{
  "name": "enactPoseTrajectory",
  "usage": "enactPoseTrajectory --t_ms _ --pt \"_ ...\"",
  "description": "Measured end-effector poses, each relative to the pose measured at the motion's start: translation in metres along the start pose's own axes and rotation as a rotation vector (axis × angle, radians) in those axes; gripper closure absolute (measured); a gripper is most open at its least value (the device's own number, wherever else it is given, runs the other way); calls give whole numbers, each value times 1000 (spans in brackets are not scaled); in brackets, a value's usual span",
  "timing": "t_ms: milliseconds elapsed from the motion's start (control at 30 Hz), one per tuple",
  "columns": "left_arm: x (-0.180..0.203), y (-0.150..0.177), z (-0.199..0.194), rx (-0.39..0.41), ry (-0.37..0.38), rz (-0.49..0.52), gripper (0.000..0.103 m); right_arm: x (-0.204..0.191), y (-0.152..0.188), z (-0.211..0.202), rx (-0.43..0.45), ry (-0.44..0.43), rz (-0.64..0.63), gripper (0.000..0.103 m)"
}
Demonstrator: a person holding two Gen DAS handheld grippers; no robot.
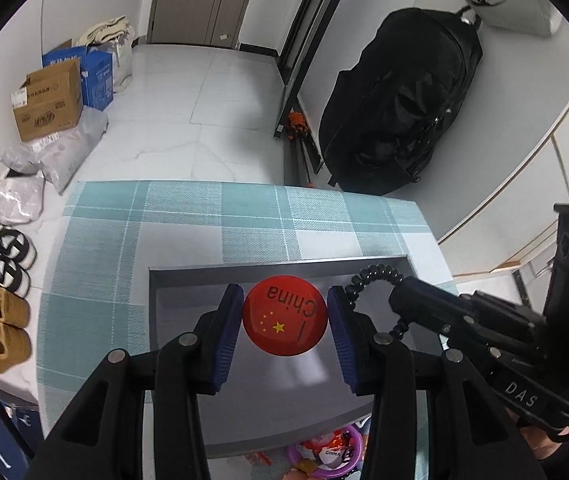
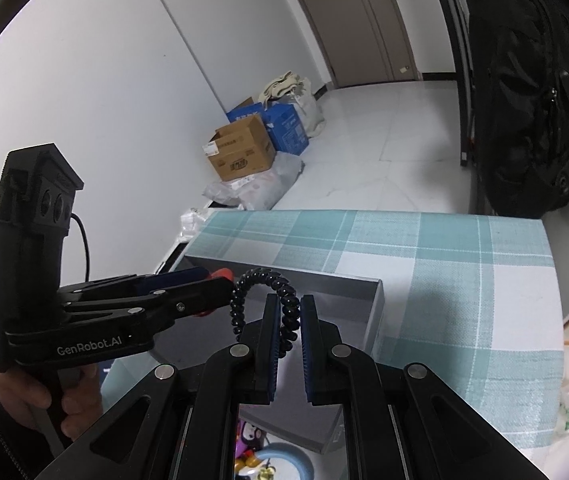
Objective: Organize jewelry
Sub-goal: 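Carry both items into the white box and open both grippers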
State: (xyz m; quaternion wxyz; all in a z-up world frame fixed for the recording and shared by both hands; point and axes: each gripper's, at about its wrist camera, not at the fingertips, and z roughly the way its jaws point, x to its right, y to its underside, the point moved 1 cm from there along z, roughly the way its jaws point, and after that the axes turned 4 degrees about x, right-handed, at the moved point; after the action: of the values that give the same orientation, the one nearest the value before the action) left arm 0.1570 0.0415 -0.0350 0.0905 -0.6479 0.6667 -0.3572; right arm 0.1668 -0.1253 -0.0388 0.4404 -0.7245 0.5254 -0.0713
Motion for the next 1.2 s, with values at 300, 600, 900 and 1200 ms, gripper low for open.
enactPoseTrajectory --t_ms 300,600,900,1200 --pt "3 -2 -7 50 7 -20 58 -5 2 -9 24 2 -29 82" --pt "8 7 -22 122 -82 33 44 -9 3 -28 100 -6 -31 48" --pt "9 17 -41 184 -126 50 44 -18 10 -39 126 46 -74 39" --pt "15 36 -54 196 -154 26 41 -29 20 -55 149 123 -119 27"
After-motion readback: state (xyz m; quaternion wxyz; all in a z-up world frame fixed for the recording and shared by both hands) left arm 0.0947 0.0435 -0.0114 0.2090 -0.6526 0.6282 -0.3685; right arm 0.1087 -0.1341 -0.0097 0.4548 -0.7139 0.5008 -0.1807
